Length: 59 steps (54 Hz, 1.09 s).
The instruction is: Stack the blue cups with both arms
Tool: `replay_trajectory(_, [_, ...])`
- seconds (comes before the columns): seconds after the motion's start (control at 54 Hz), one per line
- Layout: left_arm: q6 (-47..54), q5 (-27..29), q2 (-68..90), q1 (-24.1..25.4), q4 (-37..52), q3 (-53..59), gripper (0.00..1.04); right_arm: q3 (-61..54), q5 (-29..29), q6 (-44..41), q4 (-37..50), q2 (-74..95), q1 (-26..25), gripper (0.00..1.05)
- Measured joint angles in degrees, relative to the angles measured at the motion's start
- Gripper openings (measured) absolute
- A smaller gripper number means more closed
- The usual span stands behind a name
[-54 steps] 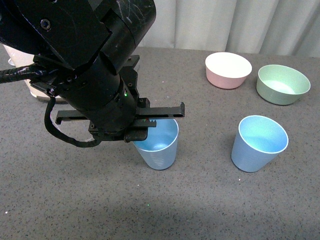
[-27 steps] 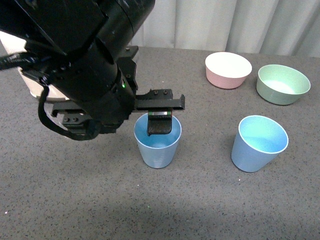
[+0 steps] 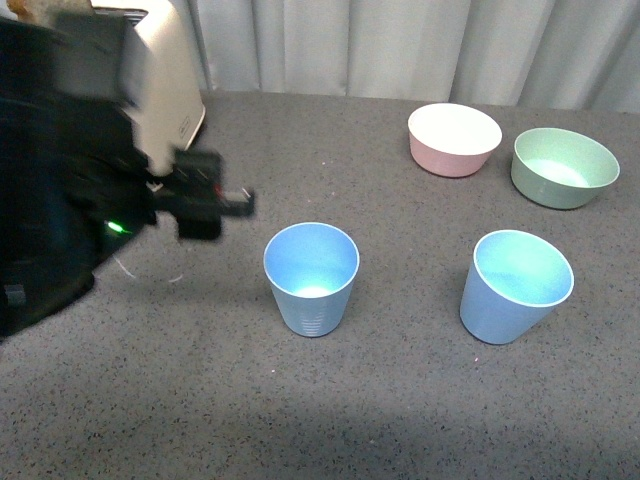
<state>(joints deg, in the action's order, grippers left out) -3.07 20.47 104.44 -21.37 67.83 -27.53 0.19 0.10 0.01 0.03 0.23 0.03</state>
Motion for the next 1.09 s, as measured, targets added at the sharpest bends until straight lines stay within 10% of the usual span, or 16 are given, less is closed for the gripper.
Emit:
replay_trajectory(0.278, [1.9, -6.75, -16.28, 7.23, 5.09, 13.9, 0.03, 0.0, -0.15, -0.02, 0.0, 0.0, 0.0, 0.95])
replay_trajectory(1.093, [2.62, -20.11, -60.72, 21.18, -25.9, 26.43, 0.04, 0.0, -0.15, -0.02, 0.0, 0.0, 0.0, 0.95])
